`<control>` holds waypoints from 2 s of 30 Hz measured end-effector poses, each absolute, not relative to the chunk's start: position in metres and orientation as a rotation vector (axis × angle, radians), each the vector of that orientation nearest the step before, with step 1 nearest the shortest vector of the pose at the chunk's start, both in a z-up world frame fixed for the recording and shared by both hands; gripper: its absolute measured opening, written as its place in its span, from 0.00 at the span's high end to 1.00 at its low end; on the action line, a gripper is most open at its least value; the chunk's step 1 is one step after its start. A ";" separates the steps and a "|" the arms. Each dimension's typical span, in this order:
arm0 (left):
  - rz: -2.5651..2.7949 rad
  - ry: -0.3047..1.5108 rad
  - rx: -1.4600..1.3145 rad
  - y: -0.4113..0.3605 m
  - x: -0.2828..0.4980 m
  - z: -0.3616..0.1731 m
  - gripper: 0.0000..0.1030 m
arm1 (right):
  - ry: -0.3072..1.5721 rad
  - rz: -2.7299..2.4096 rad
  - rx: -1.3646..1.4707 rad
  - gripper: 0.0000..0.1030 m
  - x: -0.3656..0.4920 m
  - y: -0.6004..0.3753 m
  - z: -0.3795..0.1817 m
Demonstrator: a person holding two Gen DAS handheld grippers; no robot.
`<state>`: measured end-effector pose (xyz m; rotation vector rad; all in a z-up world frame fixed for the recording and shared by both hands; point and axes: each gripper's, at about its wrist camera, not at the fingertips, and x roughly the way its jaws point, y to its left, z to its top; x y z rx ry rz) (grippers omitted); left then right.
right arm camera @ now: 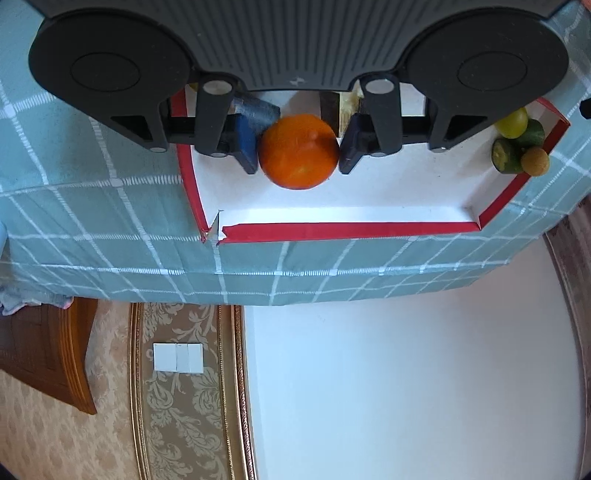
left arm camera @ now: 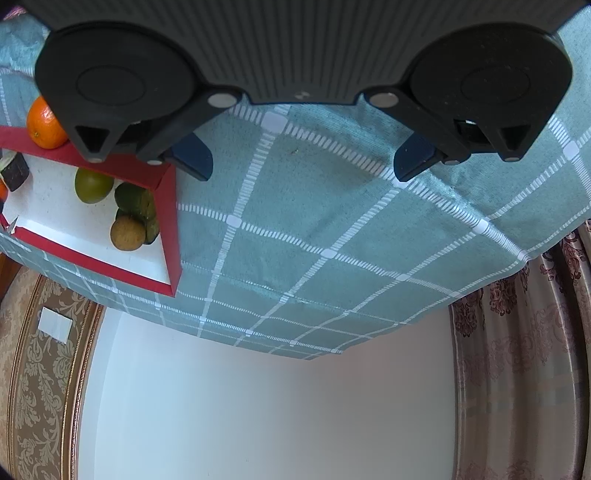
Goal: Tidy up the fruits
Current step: 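Lift the orange into the red box and open the right tool, then withdraw the right tool while the left tool moves toward the other orange, then close the left tool around the orange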
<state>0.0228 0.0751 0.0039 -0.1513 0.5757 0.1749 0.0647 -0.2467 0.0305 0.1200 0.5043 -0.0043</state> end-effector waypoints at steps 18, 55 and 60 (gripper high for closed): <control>0.203 0.513 -0.141 0.071 0.009 0.011 0.00 | 0.551 -0.114 0.179 0.22 -0.023 -0.313 0.008; -0.161 0.632 0.111 -0.090 0.015 0.004 0.61 | 0.549 -0.076 0.341 0.21 -0.026 -0.333 -0.001; -0.171 0.624 0.137 -0.098 0.008 0.010 0.62 | 0.542 -0.078 0.349 0.21 -0.027 -0.334 -0.001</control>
